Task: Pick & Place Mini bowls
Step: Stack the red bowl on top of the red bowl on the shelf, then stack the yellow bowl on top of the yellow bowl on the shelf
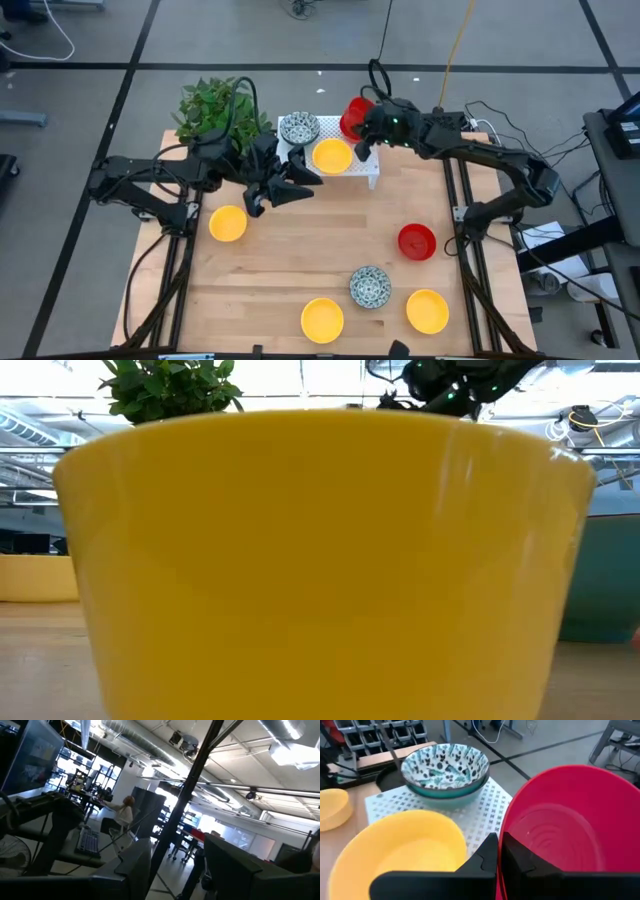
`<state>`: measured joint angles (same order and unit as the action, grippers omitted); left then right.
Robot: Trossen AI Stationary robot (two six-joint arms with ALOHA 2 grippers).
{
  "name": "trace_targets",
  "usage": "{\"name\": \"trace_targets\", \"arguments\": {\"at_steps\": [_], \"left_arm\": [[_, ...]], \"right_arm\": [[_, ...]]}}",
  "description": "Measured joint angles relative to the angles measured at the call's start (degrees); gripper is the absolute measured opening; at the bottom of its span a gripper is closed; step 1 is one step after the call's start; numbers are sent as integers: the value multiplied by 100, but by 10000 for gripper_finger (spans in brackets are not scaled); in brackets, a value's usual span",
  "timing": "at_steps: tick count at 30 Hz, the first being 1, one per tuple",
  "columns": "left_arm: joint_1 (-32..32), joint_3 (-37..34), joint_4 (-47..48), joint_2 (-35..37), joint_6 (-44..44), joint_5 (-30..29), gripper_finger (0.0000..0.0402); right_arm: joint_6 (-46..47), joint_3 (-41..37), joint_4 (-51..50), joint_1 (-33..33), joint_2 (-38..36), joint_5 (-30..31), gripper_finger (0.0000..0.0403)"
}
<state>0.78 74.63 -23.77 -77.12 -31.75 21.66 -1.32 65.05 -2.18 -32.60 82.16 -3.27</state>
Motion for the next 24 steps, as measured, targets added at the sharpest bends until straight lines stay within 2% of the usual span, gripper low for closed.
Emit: {"name": "trace_targets", "arguments": {"at_steps": [6,11,18,24], "left_arm": [[0,0,14,0,1,-13,186],[0,0,73,0,2,-19,186],[0,1,578,0,63,-21,186],[0,2,2060,1,-12,-21,186]], "right_arm": [[-106,44,-10,-6,262,-2,4],[-110,47,-1,-6,318,0,23],[-112,47,232,-6,278,7,87],[-109,51,282,35,102,13,147]]}}
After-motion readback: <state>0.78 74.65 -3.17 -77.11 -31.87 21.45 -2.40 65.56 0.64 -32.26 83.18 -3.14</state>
